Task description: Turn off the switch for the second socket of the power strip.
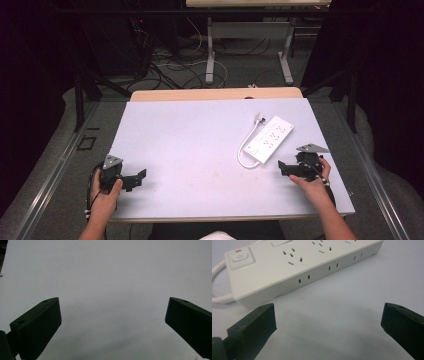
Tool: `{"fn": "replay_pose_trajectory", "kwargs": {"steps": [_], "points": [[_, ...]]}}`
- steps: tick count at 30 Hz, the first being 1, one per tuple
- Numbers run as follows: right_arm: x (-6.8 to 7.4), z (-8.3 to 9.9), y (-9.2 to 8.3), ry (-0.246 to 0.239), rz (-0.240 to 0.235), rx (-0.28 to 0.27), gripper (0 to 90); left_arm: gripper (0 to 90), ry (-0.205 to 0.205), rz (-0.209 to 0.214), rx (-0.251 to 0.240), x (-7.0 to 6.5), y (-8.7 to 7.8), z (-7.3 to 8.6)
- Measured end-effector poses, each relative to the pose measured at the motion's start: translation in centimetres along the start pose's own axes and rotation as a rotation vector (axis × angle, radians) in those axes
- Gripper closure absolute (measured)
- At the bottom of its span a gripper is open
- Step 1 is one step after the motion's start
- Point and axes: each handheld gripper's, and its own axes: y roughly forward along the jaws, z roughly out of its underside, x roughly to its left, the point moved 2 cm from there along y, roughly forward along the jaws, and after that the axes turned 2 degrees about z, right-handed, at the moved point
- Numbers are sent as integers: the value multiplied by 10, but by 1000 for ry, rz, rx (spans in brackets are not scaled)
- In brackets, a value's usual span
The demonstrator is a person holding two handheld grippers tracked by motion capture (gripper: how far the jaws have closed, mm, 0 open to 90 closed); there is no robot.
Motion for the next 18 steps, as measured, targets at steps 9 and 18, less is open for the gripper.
{"fn": "replay_pose_trajectory", "kwargs": {"steps": [9,18], "points": [[15,-18,-25,-16,-8,-84,0,2,35,41,-7,-13,0,-3],[23,-29,-30,-39,-43,-91,23,2,42,74,-19,-22,-2,-3]]}}
